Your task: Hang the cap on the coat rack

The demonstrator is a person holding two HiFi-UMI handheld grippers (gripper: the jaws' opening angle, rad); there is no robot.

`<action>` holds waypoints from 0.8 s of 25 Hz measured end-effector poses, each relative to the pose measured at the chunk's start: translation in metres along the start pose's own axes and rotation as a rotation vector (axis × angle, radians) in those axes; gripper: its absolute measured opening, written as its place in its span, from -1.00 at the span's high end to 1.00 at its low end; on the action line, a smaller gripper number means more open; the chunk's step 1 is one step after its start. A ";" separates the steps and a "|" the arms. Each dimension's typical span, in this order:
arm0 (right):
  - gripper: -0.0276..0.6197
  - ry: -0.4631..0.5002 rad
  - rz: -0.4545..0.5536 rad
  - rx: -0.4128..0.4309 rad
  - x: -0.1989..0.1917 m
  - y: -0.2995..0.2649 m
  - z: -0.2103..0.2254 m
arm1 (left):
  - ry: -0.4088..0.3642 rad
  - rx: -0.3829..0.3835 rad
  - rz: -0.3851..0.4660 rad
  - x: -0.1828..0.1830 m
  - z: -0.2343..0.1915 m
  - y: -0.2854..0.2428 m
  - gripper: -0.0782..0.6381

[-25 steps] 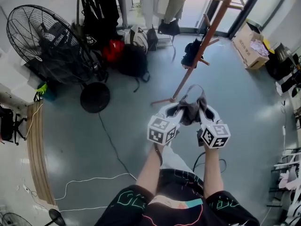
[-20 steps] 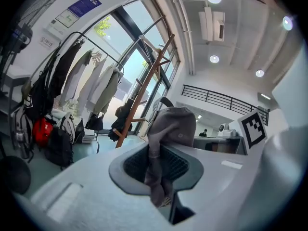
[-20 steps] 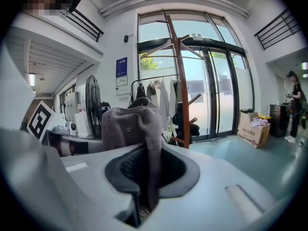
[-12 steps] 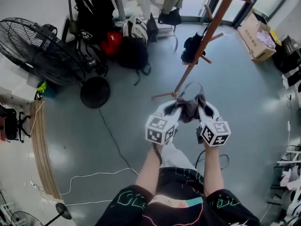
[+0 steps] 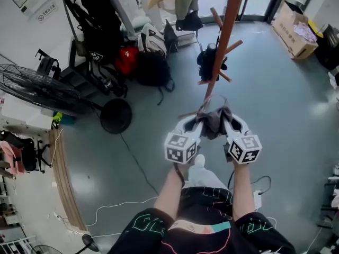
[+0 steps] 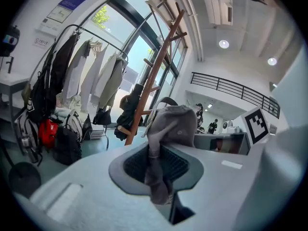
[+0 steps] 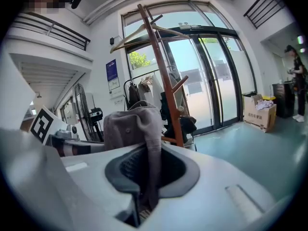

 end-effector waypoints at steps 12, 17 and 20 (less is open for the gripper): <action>0.76 -0.056 -0.051 0.062 -0.021 -0.027 0.039 | -0.007 0.075 -0.089 -0.021 -0.009 -0.038 0.61; 0.75 -0.075 -0.090 0.086 -0.034 -0.044 0.037 | 0.005 0.121 -0.115 -0.033 -0.027 -0.042 0.61; 0.75 -0.071 -0.106 0.094 -0.035 -0.056 0.036 | 0.028 0.130 -0.115 -0.034 -0.037 -0.046 0.61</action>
Point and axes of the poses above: the fingertips, and each gripper's own axes: y backward along the fingers, z to its right, x out of its top, the point moved 3 cm from there along y, backward along the fingers, and after that the axes turned 7 degrees about x, right-handed, at the moved point
